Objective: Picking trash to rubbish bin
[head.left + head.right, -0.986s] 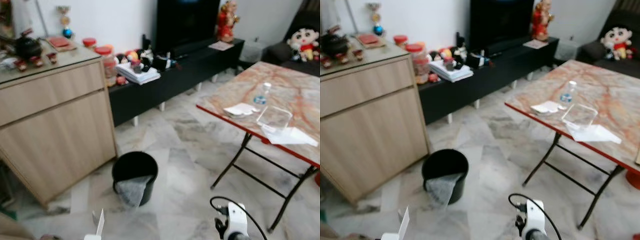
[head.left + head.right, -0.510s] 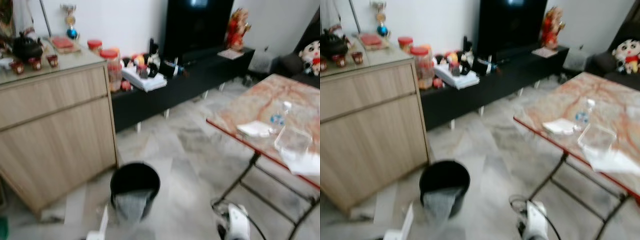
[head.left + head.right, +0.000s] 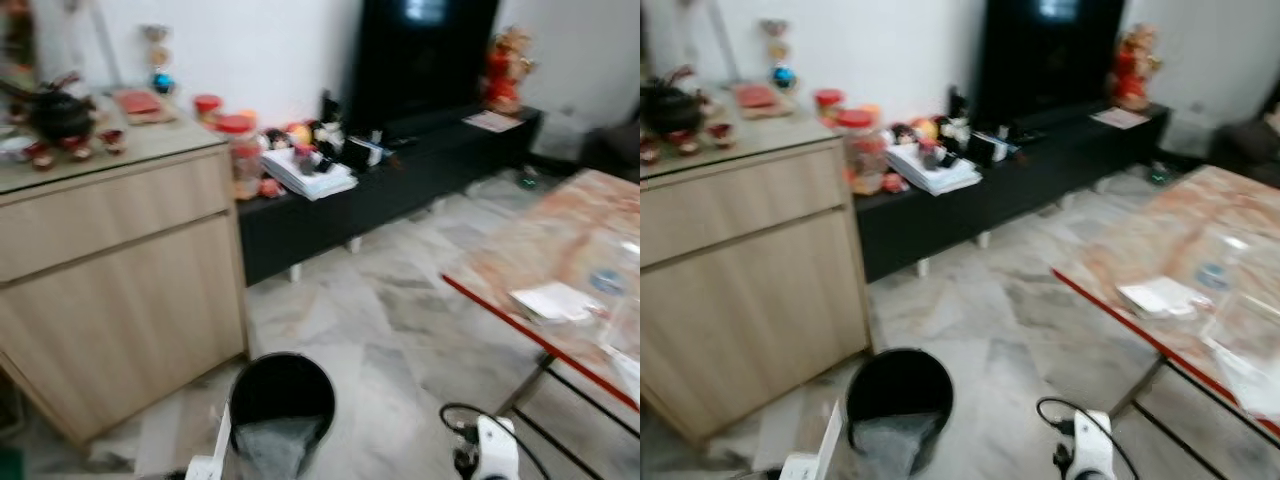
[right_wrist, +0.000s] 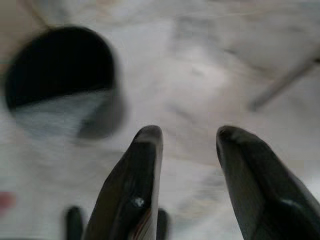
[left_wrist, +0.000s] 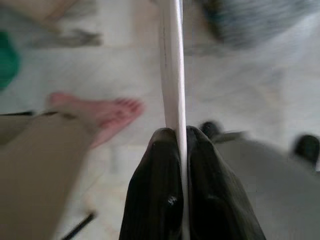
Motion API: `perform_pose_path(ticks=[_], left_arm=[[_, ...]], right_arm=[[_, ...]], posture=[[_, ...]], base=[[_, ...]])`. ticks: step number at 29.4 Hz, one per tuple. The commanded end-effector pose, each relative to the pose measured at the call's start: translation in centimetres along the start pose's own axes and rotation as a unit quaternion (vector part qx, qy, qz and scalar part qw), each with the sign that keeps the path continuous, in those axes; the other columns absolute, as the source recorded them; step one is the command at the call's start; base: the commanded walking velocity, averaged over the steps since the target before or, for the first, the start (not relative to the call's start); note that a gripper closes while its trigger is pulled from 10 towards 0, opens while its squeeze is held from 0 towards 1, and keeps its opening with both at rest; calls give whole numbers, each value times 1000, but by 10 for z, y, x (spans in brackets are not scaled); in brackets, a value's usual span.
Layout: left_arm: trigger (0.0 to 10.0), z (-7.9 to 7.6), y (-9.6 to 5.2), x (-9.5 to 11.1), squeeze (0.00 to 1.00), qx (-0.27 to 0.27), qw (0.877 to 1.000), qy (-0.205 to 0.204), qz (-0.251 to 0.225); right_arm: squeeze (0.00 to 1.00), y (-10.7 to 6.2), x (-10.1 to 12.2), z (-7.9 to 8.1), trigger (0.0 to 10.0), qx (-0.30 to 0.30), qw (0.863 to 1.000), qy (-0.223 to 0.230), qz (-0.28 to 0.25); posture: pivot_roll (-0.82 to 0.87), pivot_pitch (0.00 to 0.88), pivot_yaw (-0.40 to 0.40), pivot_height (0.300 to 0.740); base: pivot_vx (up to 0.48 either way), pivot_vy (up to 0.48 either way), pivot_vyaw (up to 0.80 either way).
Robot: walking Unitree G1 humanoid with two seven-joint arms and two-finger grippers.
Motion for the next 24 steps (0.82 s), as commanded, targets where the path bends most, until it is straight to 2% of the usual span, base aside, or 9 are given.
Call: perform_pose_path(ticks=[1, 11, 18, 21, 24], left_arm=[[10000, -13, 0, 8, 0, -15, 1000, 1, -12], [10000, -13, 1, 12, 0, -15, 1000, 3, -20], [10000, -13, 1, 15, 0, -14, 1000, 4, -26], [10000, -15, 2, 25, 0, -19, 999, 1, -49], [10000, -17, 2, 39, 0, -25, 997, 16, -76]], right_arm=[[0, -4, -9, -19, 10000, -24, 1000, 0, 11], [0, -4, -9, -19, 10000, -21, 1000, -7, 11], [0, -4, -7, -18, 10000, -21, 1000, -4, 7], [0, -3, -1, -17, 10000, -15, 1000, -11, -4], [0, -1, 8, -16, 10000, -4, 999, -32, -18]], posture=[[-29, 11, -56, 740], [-30, 12, -54, 740], [-30, 12, -54, 740], [-29, 12, -54, 740], [-30, 11, -54, 740]], base=[[420, 0, 0], [421, 0, 0], [421, 0, 467], [364, 0, 0], [0, 0, 0]])
Point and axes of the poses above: a point about 5 cm out from each wrist's last joint towards the gripper, its own y axis pointing out of the wrist towards the gripper, its own x axis along the axis of the wrist's last joint, z = x × y, the point moved 2 cm from there along y, pointing out of the wrist towards the gripper, and after that the axes turned 8 degrees about -y, right-handed, at the moved point
